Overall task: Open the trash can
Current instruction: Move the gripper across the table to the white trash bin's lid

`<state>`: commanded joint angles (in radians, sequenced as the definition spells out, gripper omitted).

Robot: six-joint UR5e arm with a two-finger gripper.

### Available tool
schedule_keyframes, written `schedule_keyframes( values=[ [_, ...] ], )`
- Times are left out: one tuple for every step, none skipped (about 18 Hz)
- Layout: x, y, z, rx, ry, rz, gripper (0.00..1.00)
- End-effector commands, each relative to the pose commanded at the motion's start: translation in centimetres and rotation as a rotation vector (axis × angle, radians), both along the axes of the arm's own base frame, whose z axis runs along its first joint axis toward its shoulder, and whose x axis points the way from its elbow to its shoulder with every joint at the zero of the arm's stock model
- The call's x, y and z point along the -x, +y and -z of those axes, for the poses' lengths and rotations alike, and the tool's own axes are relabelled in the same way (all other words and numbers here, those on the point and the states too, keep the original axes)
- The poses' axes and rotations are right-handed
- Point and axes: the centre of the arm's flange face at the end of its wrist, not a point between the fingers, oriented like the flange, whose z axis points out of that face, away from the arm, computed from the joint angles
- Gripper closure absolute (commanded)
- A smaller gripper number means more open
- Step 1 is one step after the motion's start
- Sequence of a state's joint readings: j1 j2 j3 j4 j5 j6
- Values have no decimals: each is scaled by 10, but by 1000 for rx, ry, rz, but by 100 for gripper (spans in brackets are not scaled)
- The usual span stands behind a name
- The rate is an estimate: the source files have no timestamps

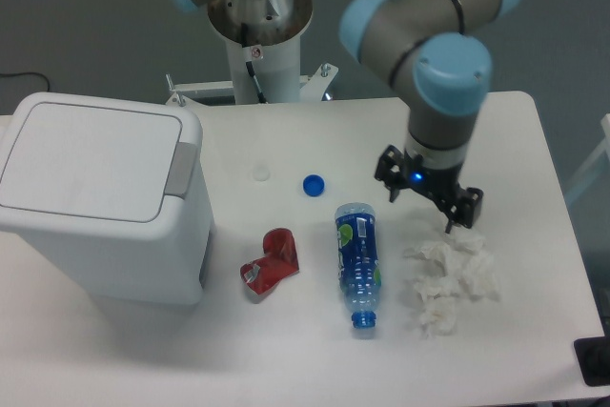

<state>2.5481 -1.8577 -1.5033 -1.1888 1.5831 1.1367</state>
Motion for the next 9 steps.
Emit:
schedule_keyframes(
  values=[
    [-9, 5, -6, -6, 7, 8, 0],
    [-18, 10, -14, -26, 14, -26, 0],
    [-25, 16, -18, -46, 14, -76, 0],
    [-36, 28, -25, -67, 17, -91, 0],
    [-46, 37, -30, -89, 15, -94, 0],
    [-50, 41, -38, -128, 13, -101, 0],
    [-53, 44, -43, -174, -6, -120, 3],
    [-56, 45, -47, -213, -34, -152, 7],
    [-62, 45, -56, -243, -46, -174, 10]
  ],
)
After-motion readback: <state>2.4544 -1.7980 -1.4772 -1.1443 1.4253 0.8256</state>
